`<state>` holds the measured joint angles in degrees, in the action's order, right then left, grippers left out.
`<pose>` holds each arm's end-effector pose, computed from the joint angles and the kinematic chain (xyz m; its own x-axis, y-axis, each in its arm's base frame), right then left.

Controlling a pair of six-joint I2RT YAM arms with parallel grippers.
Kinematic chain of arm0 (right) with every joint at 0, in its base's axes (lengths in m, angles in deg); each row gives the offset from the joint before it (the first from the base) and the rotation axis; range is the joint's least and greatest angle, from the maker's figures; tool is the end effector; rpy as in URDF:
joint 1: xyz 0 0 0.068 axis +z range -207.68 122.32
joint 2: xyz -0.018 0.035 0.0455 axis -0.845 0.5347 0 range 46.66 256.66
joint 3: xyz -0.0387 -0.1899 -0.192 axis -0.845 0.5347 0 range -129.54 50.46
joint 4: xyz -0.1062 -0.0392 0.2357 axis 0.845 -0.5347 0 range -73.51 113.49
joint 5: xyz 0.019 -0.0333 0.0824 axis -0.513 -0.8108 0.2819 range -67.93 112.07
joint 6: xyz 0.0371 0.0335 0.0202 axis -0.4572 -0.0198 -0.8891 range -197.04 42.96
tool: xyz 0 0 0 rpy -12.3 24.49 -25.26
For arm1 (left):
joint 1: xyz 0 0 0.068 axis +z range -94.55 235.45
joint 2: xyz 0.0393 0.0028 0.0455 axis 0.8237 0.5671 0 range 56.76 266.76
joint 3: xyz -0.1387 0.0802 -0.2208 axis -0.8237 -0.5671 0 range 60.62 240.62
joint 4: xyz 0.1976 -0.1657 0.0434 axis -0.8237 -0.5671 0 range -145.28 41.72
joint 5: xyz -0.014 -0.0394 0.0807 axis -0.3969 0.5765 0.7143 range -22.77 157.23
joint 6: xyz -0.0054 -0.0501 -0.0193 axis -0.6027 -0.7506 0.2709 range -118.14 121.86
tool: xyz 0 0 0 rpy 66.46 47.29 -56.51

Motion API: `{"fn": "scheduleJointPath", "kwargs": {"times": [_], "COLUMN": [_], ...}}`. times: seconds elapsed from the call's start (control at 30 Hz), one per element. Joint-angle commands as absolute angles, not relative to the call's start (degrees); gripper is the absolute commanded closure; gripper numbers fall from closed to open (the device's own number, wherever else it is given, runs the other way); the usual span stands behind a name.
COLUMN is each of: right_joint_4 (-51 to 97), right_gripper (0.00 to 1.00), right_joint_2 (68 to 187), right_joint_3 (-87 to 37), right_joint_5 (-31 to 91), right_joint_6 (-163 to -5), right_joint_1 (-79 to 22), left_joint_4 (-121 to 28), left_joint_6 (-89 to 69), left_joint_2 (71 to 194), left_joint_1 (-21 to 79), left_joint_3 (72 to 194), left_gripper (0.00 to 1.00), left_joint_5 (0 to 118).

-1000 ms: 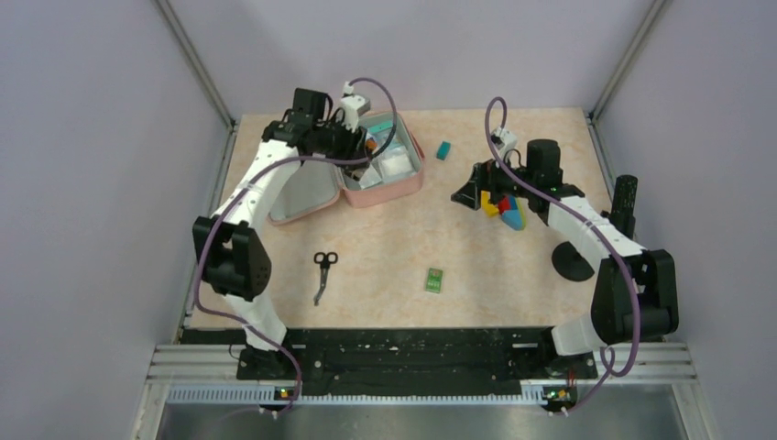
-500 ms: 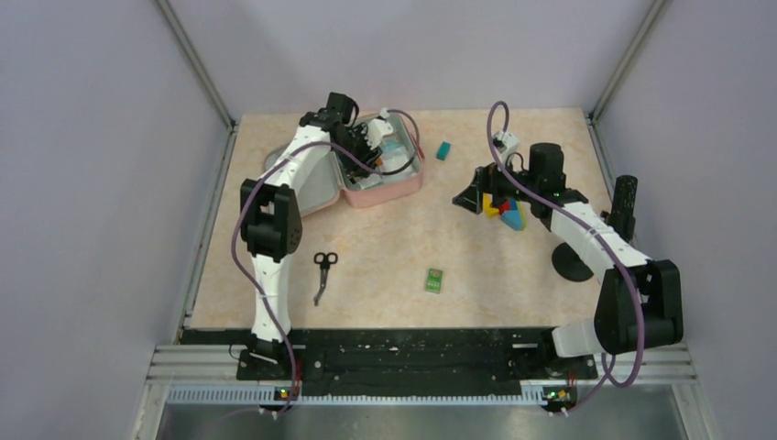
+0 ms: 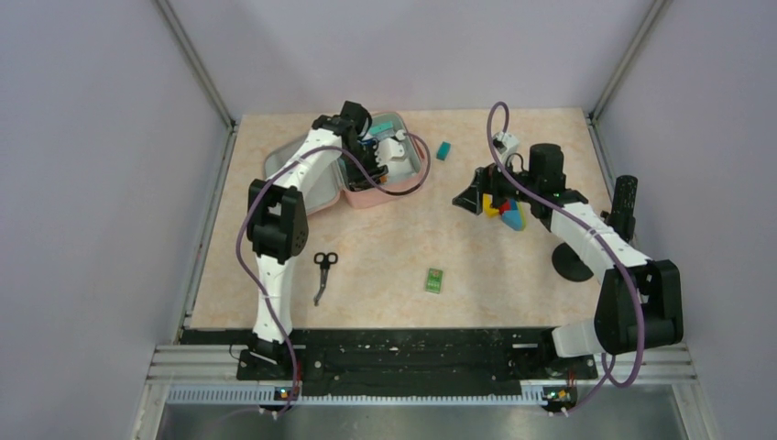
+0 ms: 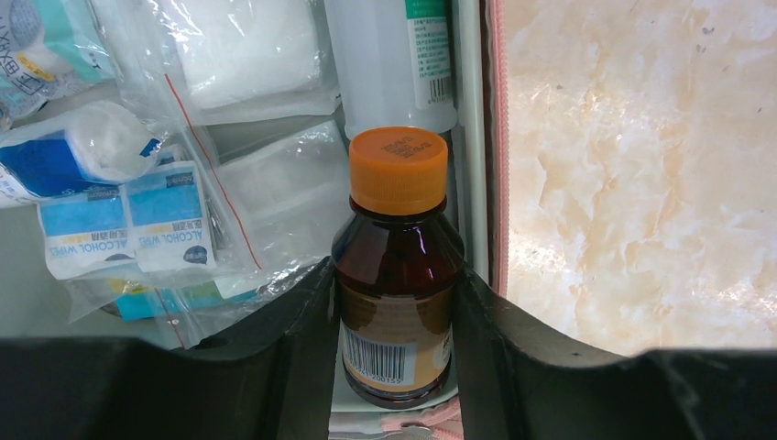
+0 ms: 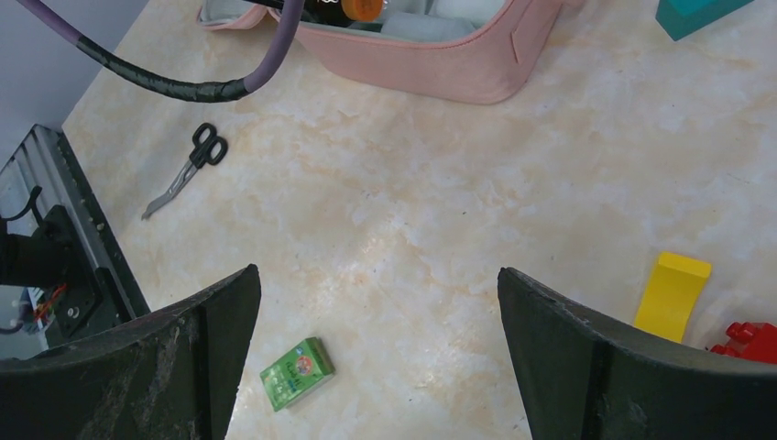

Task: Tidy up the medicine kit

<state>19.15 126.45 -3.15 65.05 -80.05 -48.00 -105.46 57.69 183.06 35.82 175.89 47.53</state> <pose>0.2973 0.0752 0.2682 -0.5368 -0.0525 -0.8421 -0.6746 0.6261 0.3910 0.4369 -0.1685 0.2384 -0.1319 0.8742 -0.4674 0.9675 0.2163 0.1314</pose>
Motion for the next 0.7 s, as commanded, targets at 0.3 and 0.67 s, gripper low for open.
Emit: {"fn": "scheduleJointPath", "kwargs": {"times": [0.3, 0.67], "right_joint_4": [20.4, 20.3], "right_gripper": [0.01, 0.01], "right_joint_2": [125.0, 125.5], "right_joint_3": [-3.1, -3.4], "right_joint_5": [66.2, 66.4], "right_joint_6": [-79.6, -79.8], "right_joint_1": [-48.0, -48.0], "left_joint_4": [-107.0, -102.5], "left_joint_6": [59.1, 55.9], "left_joint_2": [182.5, 180.8], "left_joint_1": [34.9, 34.9], "left_joint_3": [175.4, 173.8], "left_gripper": [0.47, 0.4], "left_joint_5": [50.4, 48.7]}}
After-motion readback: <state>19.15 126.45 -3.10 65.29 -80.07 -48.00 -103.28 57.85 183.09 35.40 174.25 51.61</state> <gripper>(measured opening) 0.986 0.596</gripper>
